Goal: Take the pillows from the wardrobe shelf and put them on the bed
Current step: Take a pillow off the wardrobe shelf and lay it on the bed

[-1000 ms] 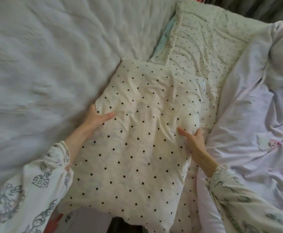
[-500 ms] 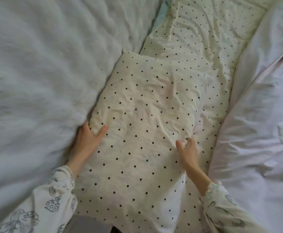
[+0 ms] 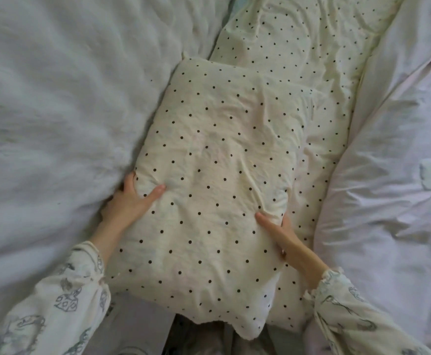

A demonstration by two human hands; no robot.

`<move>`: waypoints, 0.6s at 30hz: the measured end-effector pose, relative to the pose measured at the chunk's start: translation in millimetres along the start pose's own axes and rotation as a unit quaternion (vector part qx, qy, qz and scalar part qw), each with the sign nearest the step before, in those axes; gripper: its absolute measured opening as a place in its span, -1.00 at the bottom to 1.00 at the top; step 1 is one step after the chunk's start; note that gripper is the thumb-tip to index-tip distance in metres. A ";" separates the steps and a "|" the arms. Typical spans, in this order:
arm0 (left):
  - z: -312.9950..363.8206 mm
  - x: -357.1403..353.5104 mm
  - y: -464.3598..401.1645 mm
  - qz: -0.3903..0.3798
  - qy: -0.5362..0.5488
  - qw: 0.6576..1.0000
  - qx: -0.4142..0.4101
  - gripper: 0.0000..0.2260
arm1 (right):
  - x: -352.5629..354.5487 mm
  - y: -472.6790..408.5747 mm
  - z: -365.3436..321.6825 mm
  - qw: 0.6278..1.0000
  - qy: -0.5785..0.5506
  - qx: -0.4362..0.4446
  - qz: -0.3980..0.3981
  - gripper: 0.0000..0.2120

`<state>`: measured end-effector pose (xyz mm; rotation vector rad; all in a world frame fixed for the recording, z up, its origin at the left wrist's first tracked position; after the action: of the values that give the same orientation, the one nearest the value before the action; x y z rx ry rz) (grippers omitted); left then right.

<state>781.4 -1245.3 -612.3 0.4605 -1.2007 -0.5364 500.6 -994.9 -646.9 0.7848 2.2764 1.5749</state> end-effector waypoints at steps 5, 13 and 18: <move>-4.7 -15.8 -6.8 -0.014 0.121 0.992 0.015 -0.01 | -6.3 -2.6 0.8 1.000 -0.018 0.003 0.006 -0.32; 16.4 36.8 31.7 0.107 0.150 0.980 -0.071 -0.08 | -27.8 -0.5 7.2 0.994 -0.067 -0.007 -0.084 -0.54; 36.9 60.6 43.8 0.189 0.018 0.976 -0.110 -0.17 | -44.7 -3.7 8.1 0.996 -0.079 -0.030 -0.039 -0.54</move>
<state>768.7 -1249.9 -530.0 0.0470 -1.1442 -0.3244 540.2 -1014.9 -657.2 0.7676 2.1119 1.4835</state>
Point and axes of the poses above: each hand's wrist, its own y-axis away from the middle knuckle, its own x-axis out of the back of the hand, z = x × y, the point moved 7 cm from there along -y, towards the middle knuckle, and after that the axes turned 7 degrees about -x, right-handed, at the moved point
